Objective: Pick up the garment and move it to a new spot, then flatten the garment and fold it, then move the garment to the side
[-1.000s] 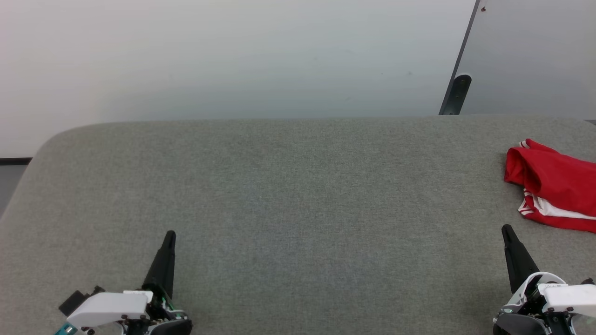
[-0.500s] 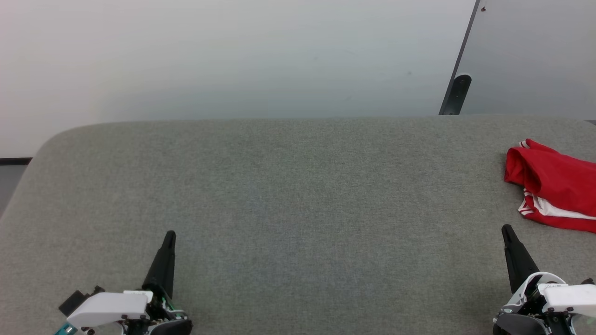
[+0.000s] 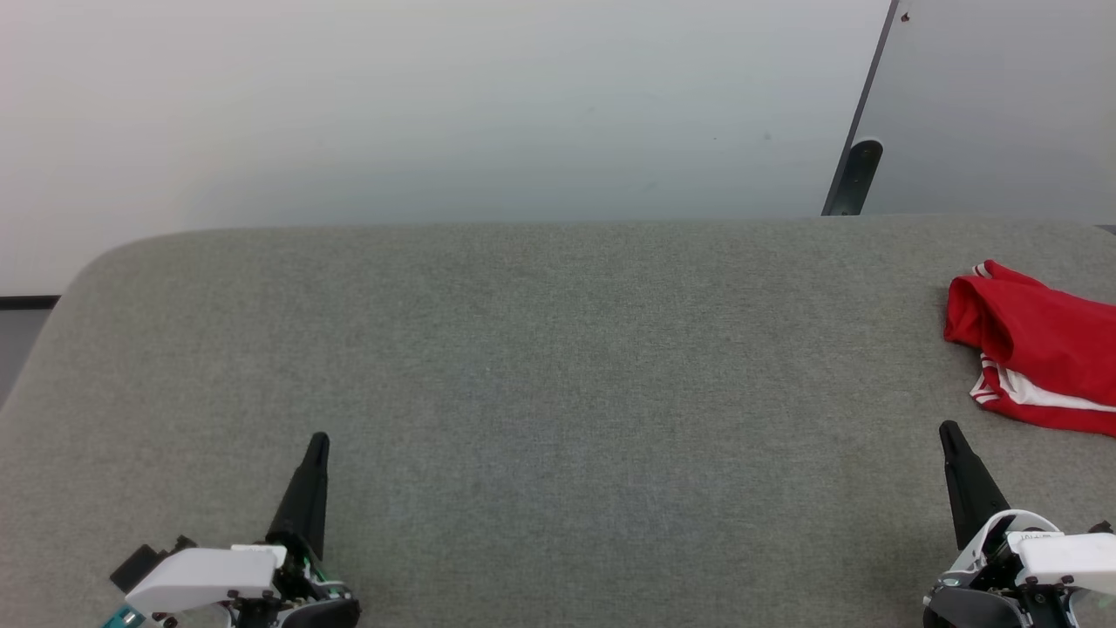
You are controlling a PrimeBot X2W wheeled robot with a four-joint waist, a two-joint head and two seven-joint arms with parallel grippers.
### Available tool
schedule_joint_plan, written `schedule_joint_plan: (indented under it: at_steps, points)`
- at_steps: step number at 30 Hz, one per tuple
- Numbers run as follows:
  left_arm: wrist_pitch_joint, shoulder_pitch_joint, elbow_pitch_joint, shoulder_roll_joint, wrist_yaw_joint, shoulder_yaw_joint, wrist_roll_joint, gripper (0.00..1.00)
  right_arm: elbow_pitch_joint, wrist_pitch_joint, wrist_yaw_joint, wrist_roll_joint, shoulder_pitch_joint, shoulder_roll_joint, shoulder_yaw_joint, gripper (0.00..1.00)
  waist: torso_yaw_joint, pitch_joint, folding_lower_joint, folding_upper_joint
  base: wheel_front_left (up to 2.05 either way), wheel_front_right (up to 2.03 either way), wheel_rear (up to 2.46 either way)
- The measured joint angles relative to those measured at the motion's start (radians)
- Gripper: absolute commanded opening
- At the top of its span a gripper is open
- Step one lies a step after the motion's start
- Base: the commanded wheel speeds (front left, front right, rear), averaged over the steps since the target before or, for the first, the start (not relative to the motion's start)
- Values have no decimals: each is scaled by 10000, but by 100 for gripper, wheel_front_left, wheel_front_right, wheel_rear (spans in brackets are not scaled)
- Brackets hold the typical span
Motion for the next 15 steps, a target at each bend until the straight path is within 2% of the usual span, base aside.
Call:
schedule_joint_plan:
  at_steps: [15]
  points:
    - [0, 0, 0, 0, 0, 4, 0, 0, 0, 0, -2, 0, 0, 0, 0, 0, 0, 0, -1, 0, 0, 0, 0]
